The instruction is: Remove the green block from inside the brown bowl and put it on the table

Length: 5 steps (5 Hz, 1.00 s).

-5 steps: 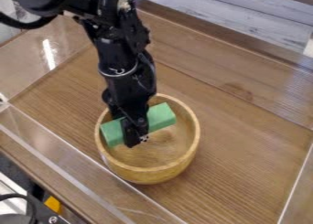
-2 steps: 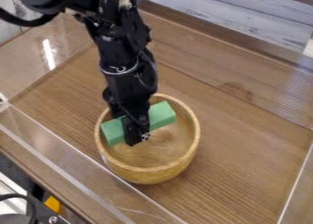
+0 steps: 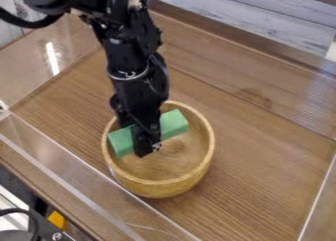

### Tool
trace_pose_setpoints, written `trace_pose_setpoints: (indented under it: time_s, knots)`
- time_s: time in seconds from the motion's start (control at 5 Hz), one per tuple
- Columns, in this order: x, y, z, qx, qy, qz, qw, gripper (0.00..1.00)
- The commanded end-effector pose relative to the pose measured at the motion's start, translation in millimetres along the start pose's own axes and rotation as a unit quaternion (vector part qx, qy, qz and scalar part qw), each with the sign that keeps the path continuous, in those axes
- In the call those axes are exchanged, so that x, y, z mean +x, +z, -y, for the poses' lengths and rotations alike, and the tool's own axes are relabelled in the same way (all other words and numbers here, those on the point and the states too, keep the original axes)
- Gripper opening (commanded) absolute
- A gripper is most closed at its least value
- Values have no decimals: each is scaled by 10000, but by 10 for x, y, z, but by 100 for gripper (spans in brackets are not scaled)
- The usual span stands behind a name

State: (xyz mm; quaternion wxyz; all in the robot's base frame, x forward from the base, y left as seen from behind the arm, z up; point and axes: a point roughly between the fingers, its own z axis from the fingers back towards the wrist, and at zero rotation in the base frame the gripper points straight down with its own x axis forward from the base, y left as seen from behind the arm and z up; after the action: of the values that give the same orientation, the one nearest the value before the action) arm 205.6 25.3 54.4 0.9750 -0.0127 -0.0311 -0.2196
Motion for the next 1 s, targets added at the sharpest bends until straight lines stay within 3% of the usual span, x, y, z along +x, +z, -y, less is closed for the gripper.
trace_pose_setpoints:
  time_s: [0.0, 0.8]
  knots:
    - [73, 79, -72, 102, 77, 156, 9998, 0]
    - [72, 81, -72, 65, 197, 110, 9997, 0]
